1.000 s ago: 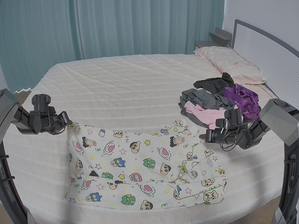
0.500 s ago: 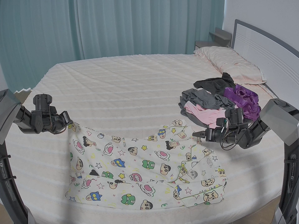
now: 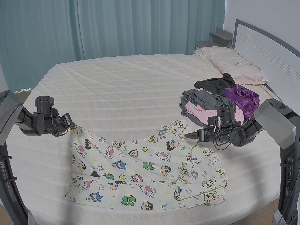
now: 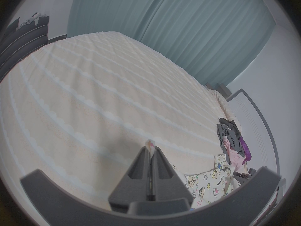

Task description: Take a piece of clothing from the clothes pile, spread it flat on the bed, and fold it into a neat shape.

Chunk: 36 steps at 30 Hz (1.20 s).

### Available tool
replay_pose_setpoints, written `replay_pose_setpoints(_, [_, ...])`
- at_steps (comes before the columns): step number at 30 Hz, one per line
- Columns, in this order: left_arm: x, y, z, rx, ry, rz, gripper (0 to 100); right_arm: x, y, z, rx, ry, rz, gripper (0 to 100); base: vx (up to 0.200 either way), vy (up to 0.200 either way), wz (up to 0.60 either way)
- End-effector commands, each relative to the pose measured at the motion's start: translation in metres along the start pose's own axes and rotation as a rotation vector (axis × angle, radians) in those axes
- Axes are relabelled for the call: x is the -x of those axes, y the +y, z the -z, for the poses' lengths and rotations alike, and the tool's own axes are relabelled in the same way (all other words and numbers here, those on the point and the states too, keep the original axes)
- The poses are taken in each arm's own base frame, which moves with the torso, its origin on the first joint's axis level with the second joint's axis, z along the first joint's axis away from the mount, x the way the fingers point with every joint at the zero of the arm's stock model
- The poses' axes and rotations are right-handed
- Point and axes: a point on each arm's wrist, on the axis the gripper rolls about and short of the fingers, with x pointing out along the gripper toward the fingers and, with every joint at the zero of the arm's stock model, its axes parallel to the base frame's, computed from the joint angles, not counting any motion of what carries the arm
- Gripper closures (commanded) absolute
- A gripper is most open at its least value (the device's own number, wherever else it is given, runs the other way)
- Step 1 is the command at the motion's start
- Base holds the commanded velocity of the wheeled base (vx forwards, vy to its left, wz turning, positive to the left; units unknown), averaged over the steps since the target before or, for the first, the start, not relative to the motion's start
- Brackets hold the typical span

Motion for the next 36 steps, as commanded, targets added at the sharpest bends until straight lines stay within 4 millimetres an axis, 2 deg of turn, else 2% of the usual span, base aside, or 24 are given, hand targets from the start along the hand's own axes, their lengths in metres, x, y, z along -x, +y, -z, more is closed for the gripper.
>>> replay_pose_setpoints(1, [0.001, -0.002, 0.0, 0.0, 0.0, 0.003, 100, -0.011, 0.001, 0.005, 0.009, 0.018, -0.005, 0, 0.0, 0.0, 0.0])
replay_pose_setpoints(4, [0.001, -0.002, 0.0, -0.001, 0.001, 0.004, 100, -0.015, 0.0, 0.007, 0.015, 0.02, -0.005, 0, 0.0, 0.0, 0.0])
replay_pose_setpoints(5, [0.001, -0.002, 0.0, -0.001, 0.001, 0.004, 100, -0.016, 0.0, 0.007, 0.015, 0.019, -0.006, 100, 0.0, 0.0, 0.0])
replay_pose_setpoints(14, [0.001, -0.002, 0.001, 0.0, 0.003, 0.001, 100, -0.014, -0.006, 0.008, 0.009, -0.001, 0.001, 100, 0.0, 0.0, 0.0])
replay_pose_setpoints(24, [0.01, -0.007, -0.004, -0.021, -0.027, 0.013, 100, 0.016, -0.016, 0.011, -0.004, -0.079, 0.026, 100, 0.0, 0.0, 0.0])
replay_pose_setpoints(31, [0.007, -0.01, -0.006, -0.032, -0.03, 0.024, 100, 0.027, -0.014, -0.003, -0.078, -0.191, 0.017, 100, 0.0, 0.0, 0.0])
replay_pose_setpoints(36, [-0.002, -0.01, -0.005, -0.04, -0.042, 0.035, 100, 0.028, -0.014, -0.005, -0.085, -0.208, 0.022, 100, 0.0, 0.0, 0.0])
